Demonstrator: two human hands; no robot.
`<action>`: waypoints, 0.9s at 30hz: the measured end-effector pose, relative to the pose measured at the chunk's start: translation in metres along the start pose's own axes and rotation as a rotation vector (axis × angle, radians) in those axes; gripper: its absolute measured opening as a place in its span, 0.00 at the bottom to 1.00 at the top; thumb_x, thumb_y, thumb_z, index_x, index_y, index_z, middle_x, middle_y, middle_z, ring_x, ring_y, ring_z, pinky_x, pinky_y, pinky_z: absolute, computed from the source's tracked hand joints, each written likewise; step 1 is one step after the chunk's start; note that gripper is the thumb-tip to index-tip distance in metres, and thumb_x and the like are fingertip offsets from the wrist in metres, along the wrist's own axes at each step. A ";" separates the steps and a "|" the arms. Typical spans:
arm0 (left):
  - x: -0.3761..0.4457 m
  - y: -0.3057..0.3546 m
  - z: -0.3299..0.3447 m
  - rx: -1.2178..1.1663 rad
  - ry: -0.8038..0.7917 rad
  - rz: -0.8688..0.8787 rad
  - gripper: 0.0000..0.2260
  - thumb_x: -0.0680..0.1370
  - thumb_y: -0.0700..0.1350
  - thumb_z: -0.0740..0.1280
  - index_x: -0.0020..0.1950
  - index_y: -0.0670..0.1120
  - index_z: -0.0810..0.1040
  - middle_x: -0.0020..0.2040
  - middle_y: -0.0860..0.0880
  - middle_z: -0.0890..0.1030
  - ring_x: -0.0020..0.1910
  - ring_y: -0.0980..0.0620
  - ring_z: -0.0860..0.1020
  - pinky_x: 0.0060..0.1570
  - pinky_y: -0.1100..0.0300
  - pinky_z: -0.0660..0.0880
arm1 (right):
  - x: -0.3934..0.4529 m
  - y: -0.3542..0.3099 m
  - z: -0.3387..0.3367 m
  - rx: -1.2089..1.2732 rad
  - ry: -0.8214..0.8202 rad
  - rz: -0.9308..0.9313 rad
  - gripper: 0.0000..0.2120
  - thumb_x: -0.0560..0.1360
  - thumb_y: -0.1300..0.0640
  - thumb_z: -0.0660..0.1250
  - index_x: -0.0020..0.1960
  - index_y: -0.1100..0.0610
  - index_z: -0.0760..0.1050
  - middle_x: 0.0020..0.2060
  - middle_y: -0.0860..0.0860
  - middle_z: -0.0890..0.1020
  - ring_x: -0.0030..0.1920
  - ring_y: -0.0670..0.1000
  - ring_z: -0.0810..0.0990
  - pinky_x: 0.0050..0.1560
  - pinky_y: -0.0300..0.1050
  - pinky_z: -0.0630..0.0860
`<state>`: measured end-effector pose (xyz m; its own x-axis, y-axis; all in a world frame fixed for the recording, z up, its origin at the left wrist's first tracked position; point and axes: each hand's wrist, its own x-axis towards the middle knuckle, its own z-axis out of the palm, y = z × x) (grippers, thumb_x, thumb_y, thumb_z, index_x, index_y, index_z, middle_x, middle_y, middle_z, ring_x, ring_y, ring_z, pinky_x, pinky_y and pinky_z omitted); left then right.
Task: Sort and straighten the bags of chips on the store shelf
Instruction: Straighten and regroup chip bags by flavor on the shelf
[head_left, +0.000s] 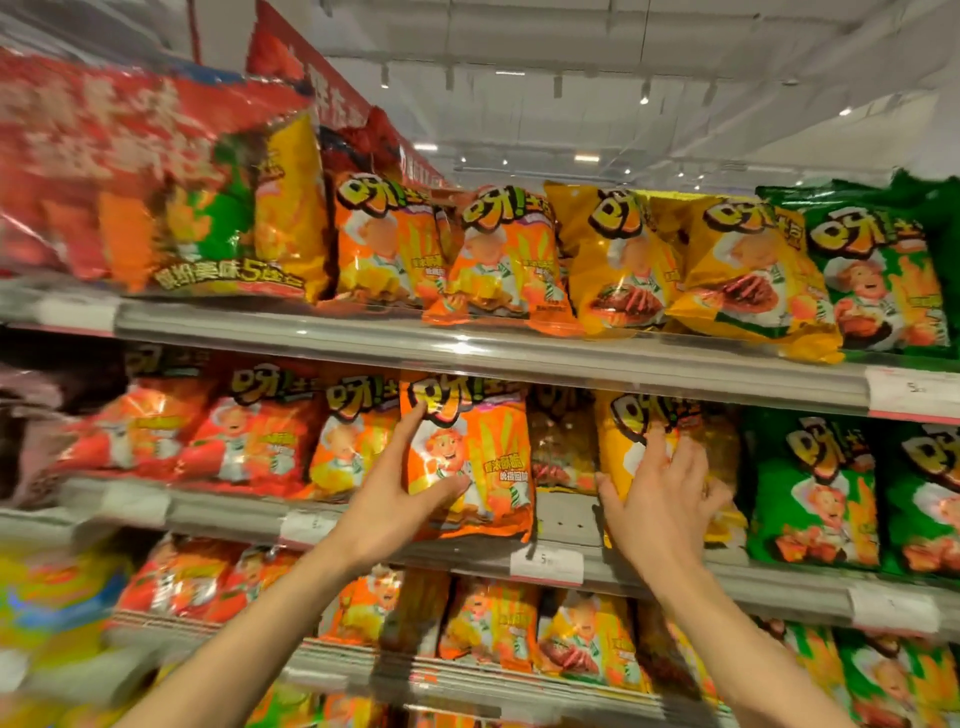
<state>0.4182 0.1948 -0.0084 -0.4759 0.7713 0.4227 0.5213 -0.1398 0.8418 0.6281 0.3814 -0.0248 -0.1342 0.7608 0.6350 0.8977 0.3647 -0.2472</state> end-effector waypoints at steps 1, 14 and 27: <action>-0.001 -0.003 -0.004 -0.002 0.003 -0.005 0.39 0.73 0.58 0.73 0.78 0.67 0.53 0.78 0.65 0.55 0.74 0.66 0.54 0.71 0.58 0.58 | 0.000 -0.002 0.006 -0.013 -0.007 0.022 0.42 0.70 0.39 0.71 0.75 0.57 0.58 0.70 0.64 0.66 0.72 0.64 0.60 0.64 0.66 0.63; 0.002 -0.019 -0.020 -0.020 0.001 0.016 0.39 0.74 0.54 0.74 0.78 0.66 0.54 0.71 0.71 0.55 0.71 0.68 0.54 0.67 0.60 0.57 | 0.000 0.008 0.035 -0.043 -0.006 0.127 0.45 0.68 0.37 0.74 0.74 0.58 0.59 0.71 0.65 0.64 0.72 0.64 0.61 0.65 0.64 0.63; -0.001 -0.031 -0.046 0.013 0.023 0.035 0.40 0.72 0.58 0.73 0.76 0.70 0.53 0.76 0.68 0.54 0.75 0.66 0.52 0.72 0.53 0.57 | -0.007 -0.055 0.006 0.195 -0.117 -0.274 0.39 0.77 0.32 0.56 0.78 0.56 0.53 0.75 0.61 0.61 0.76 0.61 0.57 0.75 0.58 0.55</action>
<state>0.3695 0.1700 -0.0198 -0.4731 0.7514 0.4599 0.5469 -0.1587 0.8220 0.5771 0.3594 -0.0195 -0.4162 0.6726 0.6118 0.7261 0.6509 -0.2216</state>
